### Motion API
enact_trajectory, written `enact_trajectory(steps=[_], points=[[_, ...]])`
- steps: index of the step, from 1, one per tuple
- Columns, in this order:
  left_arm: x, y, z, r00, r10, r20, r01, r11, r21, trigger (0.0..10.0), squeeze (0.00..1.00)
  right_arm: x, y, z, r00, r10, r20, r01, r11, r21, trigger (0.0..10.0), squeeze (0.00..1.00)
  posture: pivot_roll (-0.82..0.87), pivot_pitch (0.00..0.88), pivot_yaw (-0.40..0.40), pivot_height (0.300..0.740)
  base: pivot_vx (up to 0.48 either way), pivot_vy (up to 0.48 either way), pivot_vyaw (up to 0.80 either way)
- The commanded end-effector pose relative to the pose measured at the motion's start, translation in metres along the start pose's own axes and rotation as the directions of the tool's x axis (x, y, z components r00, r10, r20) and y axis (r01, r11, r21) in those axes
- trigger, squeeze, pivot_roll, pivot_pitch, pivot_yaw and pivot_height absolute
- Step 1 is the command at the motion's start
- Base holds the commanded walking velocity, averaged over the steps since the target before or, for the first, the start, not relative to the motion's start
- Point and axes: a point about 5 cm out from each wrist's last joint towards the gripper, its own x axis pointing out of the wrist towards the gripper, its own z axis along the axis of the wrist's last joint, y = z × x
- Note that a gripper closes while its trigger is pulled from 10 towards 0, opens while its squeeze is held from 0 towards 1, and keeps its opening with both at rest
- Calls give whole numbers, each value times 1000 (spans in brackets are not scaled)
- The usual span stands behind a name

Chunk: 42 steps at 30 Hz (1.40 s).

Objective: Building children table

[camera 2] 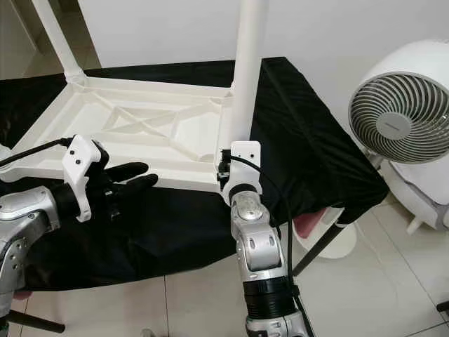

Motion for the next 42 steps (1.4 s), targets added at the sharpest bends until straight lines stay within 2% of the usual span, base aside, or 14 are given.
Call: enact_trajectory(steps=[1,2,3,6,7,8,12,16,23,33,34,36,39,42], points=[[-1,1,1,1000,28,-3,-28,1000,13,10000,0,0,5,1,998,57,8,-57,998,2,10000,1000,-58,94,25,740,0,0,0],[-1,1,1,1000,29,-3,-29,1000,13,10000,0,0,9,6,988,149,32,-149,989,-8,10000,1000,-59,85,25,740,0,0,0],[-1,1,1,1000,29,-3,-29,999,14,10000,0,-1,13,11,959,281,44,-280,959,-38,10000,416,-59,85,25,740,0,0,0],[-2,1,1,1000,29,-3,-29,999,14,10000,0,-2,17,14,930,365,44,-362,930,-58,10000,416,-59,85,25,740,0,0,0],[-1,1,0,1000,29,-4,-29,999,15,10000,0,-2,16,17,902,428,49,-423,902,-83,10000,0,-58,76,26,740,0,0,0],[-1,1,0,1000,29,-4,-29,999,15,10000,0,-2,16,17,902,428,49,-423,902,-83,10000,0,-58,76,26,740,0,0,0],[0,1,-1,999,40,-7,-40,999,19,10000,0,-1,-1,18,739,673,-36,-652,701,-289,10000,0,-53,60,24,740,0,0,0],[1,2,-1,999,41,-7,-41,999,19,10000,0,2,-4,16,723,687,-71,-675,681,-285,10000,0,-52,58,23,740,0,0,0],[-2,2,-1,999,49,-7,-49,999,20,10000,0,19,-2,9,577,784,-229,-807,504,-306,10000,0,-38,64,18,740,0,0,0],[-3,2,-1,998,54,-8,-54,998,20,10000,0,18,12,-5,474,836,-276,-873,405,-272,10000,0,-32,64,19,740,0,0,0],[-3,2,-1,999,54,-9,-54,998,21,10000,0,19,13,-6,467,844,-265,-877,404,-259,0,0,-32,64,19,740,0,0,0],[-3,2,-2,999,52,-10,-51,998,22,10000,0,25,12,-7,526,819,-229,-847,480,-228,0,0,-31,70,23,740,0,0,0],[-3,2,-2,999,52,-10,-51,998,22,10000,0,25,12,-7,526,819,-229,-847,480,-228,0,0,-31,70,23,740,0,0,0],[-4,1,-3,999,47,-13,-46,999,20,10000,0,28,8,-12,631,747,-208,-775,601,-193,0,0,-31,71,26,740,0,0,0]])
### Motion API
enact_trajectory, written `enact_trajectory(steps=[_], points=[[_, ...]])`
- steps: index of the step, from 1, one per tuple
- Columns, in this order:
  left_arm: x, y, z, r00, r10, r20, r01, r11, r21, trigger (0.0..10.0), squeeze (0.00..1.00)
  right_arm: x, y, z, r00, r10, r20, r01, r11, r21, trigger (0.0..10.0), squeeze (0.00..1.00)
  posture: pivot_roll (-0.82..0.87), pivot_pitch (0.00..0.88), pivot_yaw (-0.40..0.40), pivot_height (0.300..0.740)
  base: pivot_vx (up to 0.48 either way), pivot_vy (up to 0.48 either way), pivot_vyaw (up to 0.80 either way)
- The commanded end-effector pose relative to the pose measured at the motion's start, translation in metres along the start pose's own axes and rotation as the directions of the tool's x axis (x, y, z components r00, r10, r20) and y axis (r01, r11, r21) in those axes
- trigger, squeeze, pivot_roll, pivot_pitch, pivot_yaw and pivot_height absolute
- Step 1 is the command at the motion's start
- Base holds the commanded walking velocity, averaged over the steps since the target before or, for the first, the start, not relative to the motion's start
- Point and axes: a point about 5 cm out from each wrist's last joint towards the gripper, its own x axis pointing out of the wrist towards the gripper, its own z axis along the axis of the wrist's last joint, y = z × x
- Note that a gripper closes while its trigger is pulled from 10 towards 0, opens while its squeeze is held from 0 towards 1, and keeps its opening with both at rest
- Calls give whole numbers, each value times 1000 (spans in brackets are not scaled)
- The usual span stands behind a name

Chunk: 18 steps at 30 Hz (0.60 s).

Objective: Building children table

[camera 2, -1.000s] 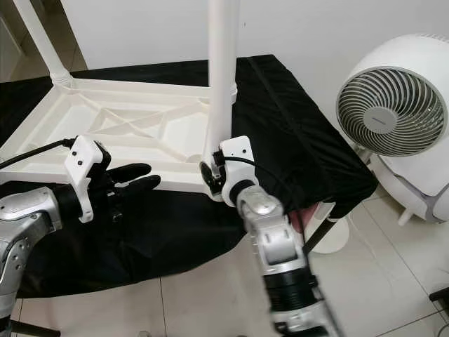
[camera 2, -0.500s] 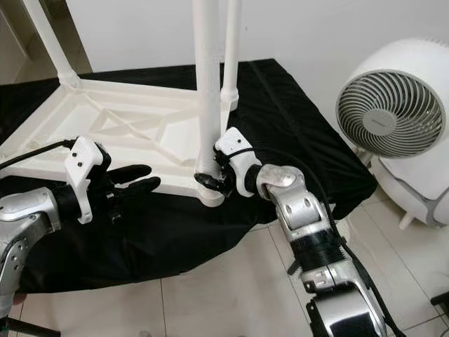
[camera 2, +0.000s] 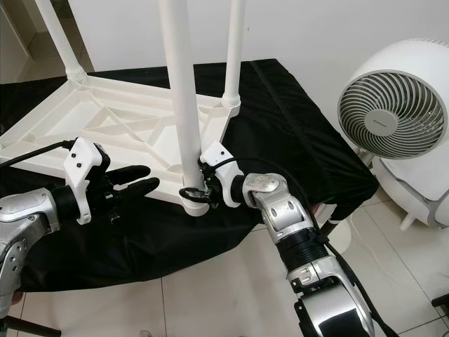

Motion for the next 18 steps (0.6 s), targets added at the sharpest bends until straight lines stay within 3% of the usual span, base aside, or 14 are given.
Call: enact_trajectory(steps=[1,3,4,6,7,8,10,11,13,14,15,16,17,18], points=[[-2,2,-1,999,51,-2,-51,999,7,10000,0,0,-2,-7,998,-66,-25,67,997,35,0,0,-31,71,26,740,0,0,0],[-2,2,-1,999,51,-2,-51,999,7,10000,0,0,-2,-7,998,-66,-25,67,997,35,0,0,-31,71,26,740,0,0,0],[-2,1,-1,999,48,-3,-48,999,5,10000,0,-1,-2,-13,991,-131,-42,133,989,69,0,0,-32,73,28,740,0,0,0],[-2,1,-1,999,38,-6,-38,999,4,10000,0,-6,-2,-24,940,-329,-91,339,930,142,0,0,-35,77,31,740,0,0,0],[-2,1,-1,999,38,-6,-38,999,4,10000,0,-6,-2,-24,940,-329,-91,339,930,142,0,0,-35,77,31,740,0,0,0],[-1,1,-1,999,36,-6,-36,999,3,10000,0,-8,-3,-28,906,-403,-126,420,889,182,0,0,-36,80,33,740,0,0,0],[-1,1,-1,999,36,-6,-36,999,3,10000,0,-8,-3,-28,906,-403,-126,420,889,182,0,0,-36,80,33,740,0,0,0],[-1,0,-1,999,33,-6,-33,999,3,10000,0,-10,-3,-31,856,-493,-156,516,829,215,0,0,-39,81,34,740,0,0,0],[-1,0,-1,999,33,-6,-33,999,3,10000,0,-10,-3,-31,856,-493,-156,516,829,215,0,0,-39,81,34,740,0,0,0],[-1,0,-1,1000,29,-6,-29,1000,2,10000,0,-12,1,-31,790,-585,-183,613,750,249,0,0,-42,85,35,740,0,0,0],[-1,0,-1,1000,29,-6,-29,1000,2,10000,0,-12,1,-31,790,-585,-183,613,750,249,0,0,-42,85,35,740,0,0,0],[0,-1,-1,1000,24,-6,-24,1000,1,10000,0,-13,7,-31,708,-672,-217,704,649,287,0,0,-47,90,37,740,0,0,0],[0,-1,-1,1000,24,-6,-24,1000,1,10000,0,-13,7,-31,708,-672,-217,704,649,287,0,0,-47,90,37,740,0,0,0],[1,-2,-2,1000,18,-7,-18,1000,-1,10000,0,-15,13,-31,621,-741,-257,778,541,321,0,0,-47,90,37,740,0,0,0]])
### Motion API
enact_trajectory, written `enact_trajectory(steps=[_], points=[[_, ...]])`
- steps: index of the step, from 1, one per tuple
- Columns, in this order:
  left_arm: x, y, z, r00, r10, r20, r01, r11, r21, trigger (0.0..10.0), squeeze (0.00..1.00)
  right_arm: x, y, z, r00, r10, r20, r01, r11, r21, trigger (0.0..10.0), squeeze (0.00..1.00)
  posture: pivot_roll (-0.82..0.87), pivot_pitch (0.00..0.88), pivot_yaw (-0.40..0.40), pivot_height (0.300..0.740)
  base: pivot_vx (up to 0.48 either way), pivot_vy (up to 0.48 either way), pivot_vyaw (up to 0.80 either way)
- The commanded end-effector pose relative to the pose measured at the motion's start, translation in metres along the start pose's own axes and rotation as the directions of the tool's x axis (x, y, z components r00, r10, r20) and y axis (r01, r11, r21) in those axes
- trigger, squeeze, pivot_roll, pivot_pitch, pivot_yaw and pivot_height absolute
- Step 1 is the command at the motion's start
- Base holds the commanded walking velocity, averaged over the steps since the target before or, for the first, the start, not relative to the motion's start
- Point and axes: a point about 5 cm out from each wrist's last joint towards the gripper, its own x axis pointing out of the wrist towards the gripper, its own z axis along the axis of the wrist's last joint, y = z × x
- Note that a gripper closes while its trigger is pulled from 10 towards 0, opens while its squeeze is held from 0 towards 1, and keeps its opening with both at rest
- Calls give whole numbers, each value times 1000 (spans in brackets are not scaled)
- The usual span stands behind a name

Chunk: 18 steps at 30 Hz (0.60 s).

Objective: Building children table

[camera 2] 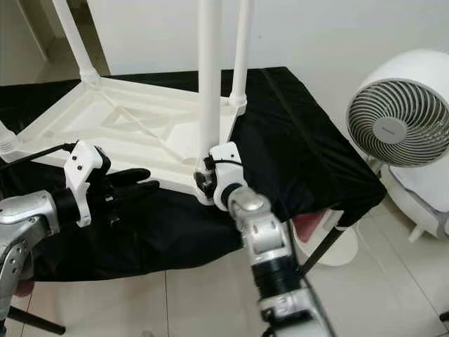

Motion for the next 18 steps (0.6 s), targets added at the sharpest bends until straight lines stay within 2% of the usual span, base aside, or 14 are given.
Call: enact_trajectory(steps=[1,2,3,7,8,9,10,11,12,14,15,18], points=[[1,0,0,1000,25,0,-25,1000,4,10000,0,-5,-19,-19,981,-172,-95,176,983,44,0,0,-47,90,37,740,0,0,0],[1,-1,0,1000,20,-1,-20,1000,3,10000,0,-9,-15,-20,963,-253,-95,260,963,72,0,0,-47,92,37,740,0,0,0],[1,-2,0,1000,17,-1,-17,1000,2,10000,0,-9,-8,-21,962,-258,-88,265,961,76,0,0,-47,92,37,740,0,0,0],[1,-2,0,1000,15,-1,-15,1000,2,10000,0,-8,-3,-19,967,-246,-61,250,967,58,0,0,-47,92,37,740,0,0,0],[1,-2,0,1000,16,-2,-16,1000,2,10000,0,-8,5,-17,980,-197,-38,198,979,38,0,0,-38,93,35,740,0,0,0],[1,-2,0,1000,16,-2,-16,1000,2,10000,0,-8,5,-17,980,-197,-38,198,979,38,0,0,-38,93,35,740,0,0,0],[0,-2,0,1000,17,-3,-17,1000,2,10000,0,-9,10,-13,987,-162,-15,162,986,32,1922,0,-38,93,35,740,0,0,0],[0,-2,0,1000,18,-4,-18,1000,2,10000,0,-11,12,-8,988,-151,29,151,989,1,10000,0,-40,92,33,740,0,0,0],[0,-2,0,1000,19,-4,-19,1000,1,10000,0,-11,16,-3,993,-102,67,104,994,-27,10000,0,-40,92,33,740,0,0,0],[0,-3,0,1000,19,-3,-19,1000,1,10000,0,-12,18,0,994,-70,87,74,996,-45,10000,0,-40,92,33,740,0,0,0],[0,-3,0,1000,18,-2,-18,1000,1,10000,0,-12,22,5,994,2,113,5,998,-65,10000,918,-45,89,33,740,0,0,0],[1,-3,1,1000,17,-1,-17,1000,2,10000,0,-13,25,8,991,52,126,-42,996,-74,10000,918,-45,89,33,740,0,0,0]])
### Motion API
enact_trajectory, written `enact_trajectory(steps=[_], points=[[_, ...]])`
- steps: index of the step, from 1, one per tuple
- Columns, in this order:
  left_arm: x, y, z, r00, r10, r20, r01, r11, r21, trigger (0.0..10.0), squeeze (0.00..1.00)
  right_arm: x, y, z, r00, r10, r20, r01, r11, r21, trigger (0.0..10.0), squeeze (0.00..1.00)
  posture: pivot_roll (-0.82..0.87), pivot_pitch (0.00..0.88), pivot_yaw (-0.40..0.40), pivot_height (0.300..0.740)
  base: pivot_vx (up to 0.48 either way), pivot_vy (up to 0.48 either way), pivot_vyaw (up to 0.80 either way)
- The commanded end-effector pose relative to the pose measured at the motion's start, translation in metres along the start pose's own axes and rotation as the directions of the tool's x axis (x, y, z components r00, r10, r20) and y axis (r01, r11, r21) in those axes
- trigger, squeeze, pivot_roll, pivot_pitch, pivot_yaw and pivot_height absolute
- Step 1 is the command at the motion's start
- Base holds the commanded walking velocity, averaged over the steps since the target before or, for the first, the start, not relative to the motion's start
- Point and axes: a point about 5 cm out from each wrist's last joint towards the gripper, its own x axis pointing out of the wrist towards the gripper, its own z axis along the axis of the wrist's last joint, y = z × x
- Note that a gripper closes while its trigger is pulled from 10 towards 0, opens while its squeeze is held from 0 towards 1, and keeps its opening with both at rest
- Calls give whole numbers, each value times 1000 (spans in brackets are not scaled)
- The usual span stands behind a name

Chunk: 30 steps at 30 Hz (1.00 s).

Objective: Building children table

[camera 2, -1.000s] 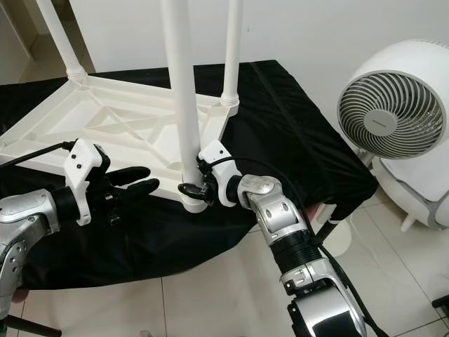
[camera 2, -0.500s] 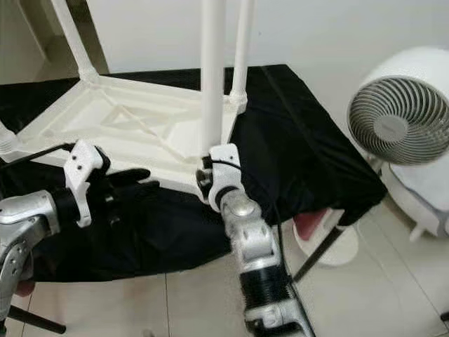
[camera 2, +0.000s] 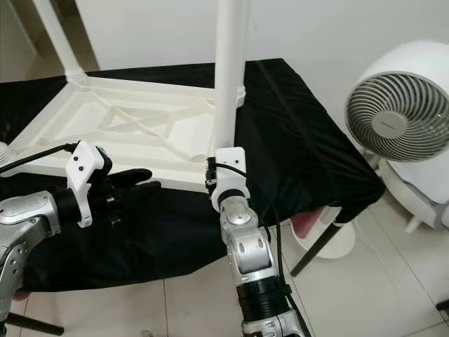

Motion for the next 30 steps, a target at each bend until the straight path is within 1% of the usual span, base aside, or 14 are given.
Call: enact_trajectory(steps=[1,2,6,7,8,9,11,18,19,22,23,26,27,30], points=[[0,0,1,1000,29,0,-29,1000,0,10000,0,-3,14,8,992,121,43,-121,993,4,10000,1000,-45,89,33,740,0,0,0],[0,0,1,1000,29,0,-29,1000,0,10000,0,-3,14,8,992,121,43,-121,993,4,10000,1000,-45,89,33,740,0,0,0],[0,0,1,1000,30,1,-30,1000,0,10000,0,-11,24,18,954,286,87,-284,958,-35,10000,1000,-46,89,32,740,0,0,0],[1,0,1,1000,30,2,-30,1000,0,10000,0,-18,30,21,912,398,99,-393,917,-73,10000,0,-45,89,31,740,0,0,0],[1,0,1,1000,31,2,-31,1000,0,10000,0,-26,35,22,862,498,94,-487,866,-117,10000,0,-43,89,30,740,0,0,0],[1,0,1,1000,31,2,-31,1000,0,10000,0,-26,35,22,862,498,94,-487,866,-117,10000,0,-43,89,30,740,0,0,0],[0,0,1,999,33,3,-33,999,0,10000,0,-35,36,20,804,591,63,-573,799,-183,10000,0,-42,90,29,740,0,0,0],[0,1,2,999,37,4,-37,999,-1,10000,0,-23,16,14,802,597,4,-580,780,-234,10000,0,-47,100,33,740,0,0,0],[1,1,2,999,37,4,-37,999,-2,10000,0,-17,11,12,782,623,-27,-608,751,-258,10000,0,-48,104,35,740,0,0,0],[1,1,2,999,36,4,-36,999,-3,10000,0,-14,8,11,766,642,-49,-628,729,-272,10000,0,-48,104,35,740,0,0,0],[2,1,2,999,36,6,-36,999,-3,10000,0,-5,9,7,749,657,-83,-653,712,-257,10000,0,-45,108,35,740,0,0,0],[2,1,3,999,36,7,-36,999,-2,10000,0,1,12,3,726,677,-120,-682,686,-255,10000,0,-33,112,33,740,0,0,0],[2,1,4,999,39,8,-39,999,-2,10000,0,6,16,-2,691,706,-156,-719,651,-242,10000,0,-26,113,29,740,0,0,0],[0,1,4,999,43,7,-43,999,-2,10000,0,6,19,-3,660,734,-162,-748,621,-235,10000,0,-23,116,27,740,0,0,0]])
